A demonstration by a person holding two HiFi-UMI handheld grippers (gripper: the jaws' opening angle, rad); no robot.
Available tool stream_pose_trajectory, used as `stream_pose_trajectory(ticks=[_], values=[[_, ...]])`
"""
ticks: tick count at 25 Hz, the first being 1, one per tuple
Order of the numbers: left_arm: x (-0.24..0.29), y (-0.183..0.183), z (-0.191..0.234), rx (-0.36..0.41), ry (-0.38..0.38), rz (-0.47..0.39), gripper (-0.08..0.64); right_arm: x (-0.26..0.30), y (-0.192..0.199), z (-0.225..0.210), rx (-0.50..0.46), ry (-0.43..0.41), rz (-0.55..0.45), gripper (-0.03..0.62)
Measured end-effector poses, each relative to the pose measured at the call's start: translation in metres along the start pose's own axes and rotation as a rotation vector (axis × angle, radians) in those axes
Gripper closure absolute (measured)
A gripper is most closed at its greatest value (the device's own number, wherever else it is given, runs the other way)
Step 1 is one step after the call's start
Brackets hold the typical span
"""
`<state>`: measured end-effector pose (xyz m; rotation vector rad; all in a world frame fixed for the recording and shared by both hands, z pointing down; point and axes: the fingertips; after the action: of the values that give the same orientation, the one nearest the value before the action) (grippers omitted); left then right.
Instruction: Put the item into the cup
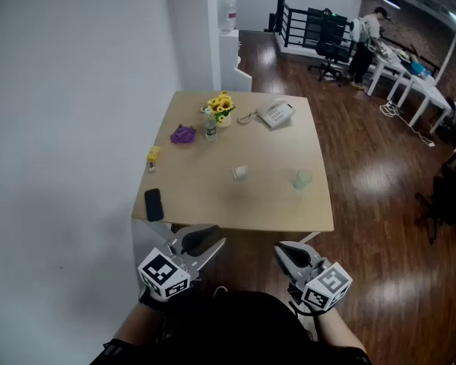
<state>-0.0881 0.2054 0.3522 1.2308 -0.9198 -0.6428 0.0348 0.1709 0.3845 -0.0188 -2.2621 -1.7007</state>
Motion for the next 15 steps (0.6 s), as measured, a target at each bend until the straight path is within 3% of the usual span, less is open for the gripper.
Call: stream_pose_trajectory(ticks=[15], values=[[0.05, 0.011, 0.036, 0.08, -0.165, 0.051, 0.43, -0.024, -0.005, -0.05, -0.027, -0.005, -0.012, 0.586]])
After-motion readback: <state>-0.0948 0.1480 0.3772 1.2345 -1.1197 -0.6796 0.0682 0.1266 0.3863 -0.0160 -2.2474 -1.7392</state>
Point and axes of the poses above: the fingertips, and each gripper's own axes: x forward along the fingers, z to its left, y out of its underside, and after that the axes turned 9 degrees about z, right-handed
